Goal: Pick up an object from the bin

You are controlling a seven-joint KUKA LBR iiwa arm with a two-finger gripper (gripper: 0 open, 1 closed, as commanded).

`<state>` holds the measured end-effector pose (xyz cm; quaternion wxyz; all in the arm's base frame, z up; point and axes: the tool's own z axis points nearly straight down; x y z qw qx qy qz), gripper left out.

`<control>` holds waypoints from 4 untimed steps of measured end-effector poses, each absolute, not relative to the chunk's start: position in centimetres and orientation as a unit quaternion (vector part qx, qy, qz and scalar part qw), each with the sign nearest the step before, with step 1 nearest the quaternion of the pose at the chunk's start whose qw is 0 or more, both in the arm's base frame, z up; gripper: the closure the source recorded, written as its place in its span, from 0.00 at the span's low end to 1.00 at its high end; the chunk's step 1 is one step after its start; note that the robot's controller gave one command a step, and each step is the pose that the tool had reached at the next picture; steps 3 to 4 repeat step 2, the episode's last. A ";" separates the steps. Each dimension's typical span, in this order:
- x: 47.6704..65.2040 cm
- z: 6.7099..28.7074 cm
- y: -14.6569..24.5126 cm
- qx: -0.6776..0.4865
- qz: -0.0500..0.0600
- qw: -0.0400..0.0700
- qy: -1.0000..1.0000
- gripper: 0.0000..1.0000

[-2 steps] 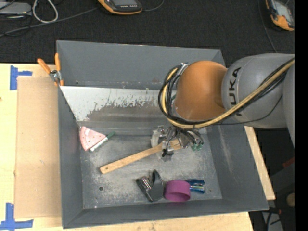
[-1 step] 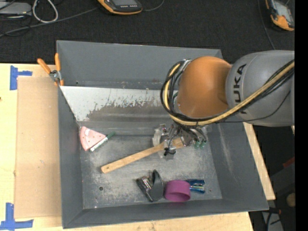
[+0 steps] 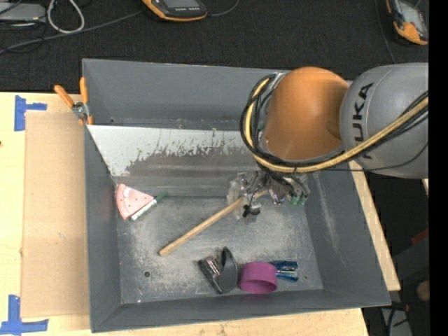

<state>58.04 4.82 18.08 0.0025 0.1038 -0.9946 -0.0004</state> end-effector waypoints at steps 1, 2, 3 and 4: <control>58.1 20.4 4.9 0.103 0.000 0.000 -0.995 1.00; 58.2 21.5 4.9 0.103 0.000 -0.001 -0.995 1.00; 58.2 21.5 4.9 0.103 0.000 -0.001 -0.995 1.00; 58.2 21.5 4.9 0.103 0.000 -0.001 -0.995 1.00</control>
Offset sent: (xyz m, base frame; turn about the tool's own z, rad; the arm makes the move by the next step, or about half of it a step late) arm 0.0011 0.0004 0.0412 0.0007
